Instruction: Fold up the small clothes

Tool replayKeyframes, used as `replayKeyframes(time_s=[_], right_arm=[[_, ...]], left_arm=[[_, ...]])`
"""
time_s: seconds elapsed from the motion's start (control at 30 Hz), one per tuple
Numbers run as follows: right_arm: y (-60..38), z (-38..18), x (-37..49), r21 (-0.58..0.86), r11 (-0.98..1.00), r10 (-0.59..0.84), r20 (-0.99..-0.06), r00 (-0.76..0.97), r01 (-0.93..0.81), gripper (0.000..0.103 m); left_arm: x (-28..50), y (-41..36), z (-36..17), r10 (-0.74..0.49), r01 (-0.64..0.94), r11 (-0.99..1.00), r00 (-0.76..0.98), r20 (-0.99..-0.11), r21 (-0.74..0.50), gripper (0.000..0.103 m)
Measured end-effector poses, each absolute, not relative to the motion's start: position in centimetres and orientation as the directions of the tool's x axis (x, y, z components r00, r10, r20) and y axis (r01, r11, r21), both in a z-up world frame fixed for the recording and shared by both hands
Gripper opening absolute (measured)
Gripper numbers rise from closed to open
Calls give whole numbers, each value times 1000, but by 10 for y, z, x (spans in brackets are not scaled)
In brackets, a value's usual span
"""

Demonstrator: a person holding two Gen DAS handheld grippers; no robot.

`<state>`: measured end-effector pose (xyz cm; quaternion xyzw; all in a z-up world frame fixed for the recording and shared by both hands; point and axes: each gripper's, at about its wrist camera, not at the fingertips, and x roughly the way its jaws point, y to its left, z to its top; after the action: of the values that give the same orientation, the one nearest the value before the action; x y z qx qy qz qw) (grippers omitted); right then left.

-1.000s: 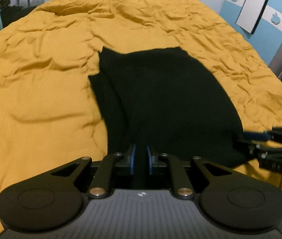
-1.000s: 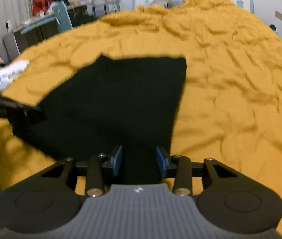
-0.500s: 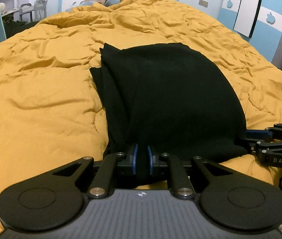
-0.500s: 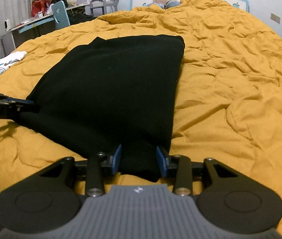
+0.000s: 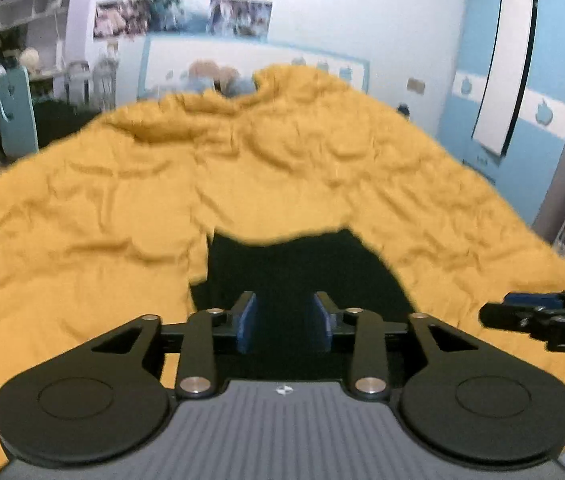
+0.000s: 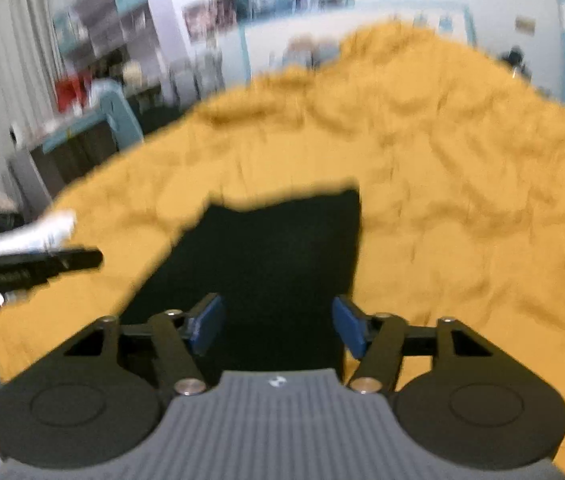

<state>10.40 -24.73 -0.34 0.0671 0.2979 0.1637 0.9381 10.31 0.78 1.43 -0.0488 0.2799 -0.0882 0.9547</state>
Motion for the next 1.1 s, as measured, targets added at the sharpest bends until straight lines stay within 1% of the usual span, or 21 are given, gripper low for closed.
replayKeyframes(time_s=[0.03,0.07,0.1,0.13,0.17,0.2,0.23,0.3,0.33,0.37,0.43,0.5,0.57,0.67,0.77,0.83,0.93,1.1], right_arm=[[-247,8,98,221,938,343,-502,794,-266,75],[-245,17,93,215,939,342,-474,812,-270,76],[-243,26,87,200,941,335,-450,828,-273,76],[-240,33,81,175,947,320,-435,842,-270,76],[-237,38,76,151,952,306,-427,851,-266,77],[-233,43,70,126,957,290,-419,860,-261,80],[-229,45,64,108,961,278,-410,869,-256,81],[-224,49,50,86,966,257,-385,887,-243,81],[-223,49,44,86,968,249,-367,896,-234,81],[-221,50,38,87,972,235,-354,905,-219,81],[-216,45,20,73,984,175,-334,926,-160,82],[-211,40,10,33,992,125,-339,932,-121,82],[-207,33,6,4,993,112,-386,916,-120,82],[-213,22,5,37,992,120,-463,878,-116,82],[-217,9,7,59,992,123,-562,818,-109,82],[-218,0,6,70,992,126,-612,780,-106,82],[-217,-10,0,73,992,125,-654,746,-102,82],[-211,-21,1,68,990,136,-688,713,-124,82]], left_arm=[[100,4,24,-179,132,983,844,-505,-127,48],[97,1,31,-156,116,987,861,-485,-111,52],[91,-4,39,-109,80,993,889,-445,-83,55],[87,-8,43,-77,55,996,906,-415,-64,64],[82,-11,48,-48,33,998,921,-386,-45,75],[77,-16,52,-35,26,999,931,-362,-30,80],[72,-19,55,-36,32,999,936,-351,-19,88],[63,-26,57,-56,53,998,938,-343,-18,90],[59,-29,57,-62,60,998,936,-346,-18,94],[56,-32,56,-65,62,998,933,-354,-18,100],[51,-36,53,-54,54,998,927,-371,-12,101],[46,-41,49,-17,27,999,930,-366,23,101],[39,-44,44,-2,25,998,928,-371,55,101],[34,-47,34,-17,39,998,904,-427,42,101],[34,-49,21,-43,71,997,841,-539,30,101],[35,-52,14,-41,71,997,795,-605,26,101],[32,-49,5,-33,67,997,761,-648,27,101],[26,-50,-4,-24,63,997,732,-681,33,101]])
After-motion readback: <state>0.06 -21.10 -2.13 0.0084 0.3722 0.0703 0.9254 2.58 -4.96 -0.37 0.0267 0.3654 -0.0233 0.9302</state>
